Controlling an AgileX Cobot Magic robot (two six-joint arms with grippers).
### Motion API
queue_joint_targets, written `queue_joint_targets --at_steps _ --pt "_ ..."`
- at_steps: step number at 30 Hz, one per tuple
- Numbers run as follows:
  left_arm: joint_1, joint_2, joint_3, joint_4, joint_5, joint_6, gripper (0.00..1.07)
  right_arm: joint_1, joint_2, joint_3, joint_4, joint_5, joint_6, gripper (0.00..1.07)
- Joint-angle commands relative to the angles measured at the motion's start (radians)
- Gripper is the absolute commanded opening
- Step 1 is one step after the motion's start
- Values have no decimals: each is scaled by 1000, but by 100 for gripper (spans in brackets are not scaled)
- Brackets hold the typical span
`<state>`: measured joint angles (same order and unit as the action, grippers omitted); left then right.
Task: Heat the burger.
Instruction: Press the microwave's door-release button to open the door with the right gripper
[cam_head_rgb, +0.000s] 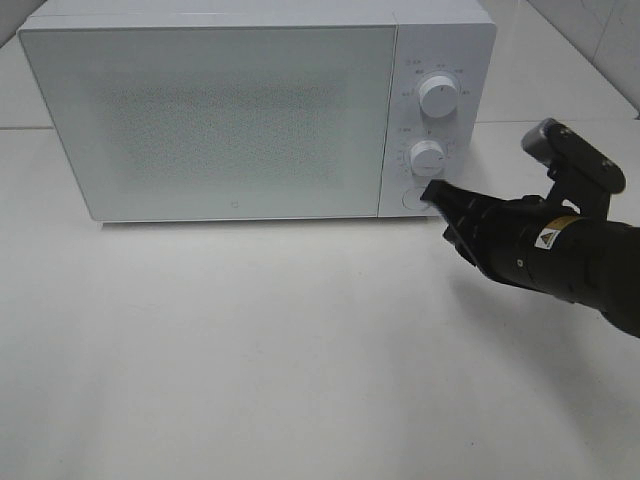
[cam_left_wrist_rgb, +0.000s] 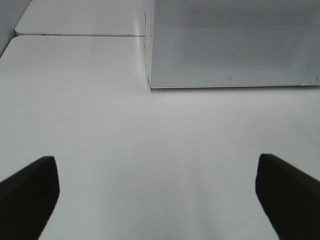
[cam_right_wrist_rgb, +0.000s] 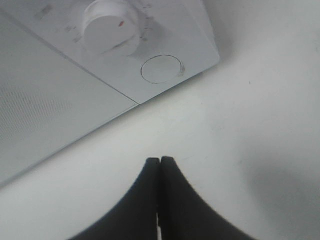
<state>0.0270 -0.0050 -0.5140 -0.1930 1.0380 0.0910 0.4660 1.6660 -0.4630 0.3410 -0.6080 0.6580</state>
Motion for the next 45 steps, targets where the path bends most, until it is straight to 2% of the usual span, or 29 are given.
queue_joint_targets --at_steps 1,2,4,13,15,26,31,36,45 --pt "5 -8 -1 1 -10 -3 100 2 0 -8 -8 -19 321 1" --pt "5 -8 -1 1 -10 -3 100 2 0 -8 -8 -19 321 1" --pt "5 -8 -1 1 -10 -3 100 2 7 -8 -6 -70 508 1" --pt "5 -8 -1 2 -10 -3 100 2 85 -23 -4 -144 651 1" --pt "5 -8 -1 2 -10 -3 100 2 132 -56 -3 -173 692 1" --pt "5 -8 -1 2 -10 -3 100 2 220 -154 1 -171 730 1" --pt "5 -8 -1 2 -10 -3 100 -2 284 -214 69 -169 737 0" --pt "5 -8 -1 2 -10 -3 100 -2 328 -257 80 -167 737 0" --pt "5 -8 -1 3 -10 -3 100 -2 373 -303 154 -180 714 0"
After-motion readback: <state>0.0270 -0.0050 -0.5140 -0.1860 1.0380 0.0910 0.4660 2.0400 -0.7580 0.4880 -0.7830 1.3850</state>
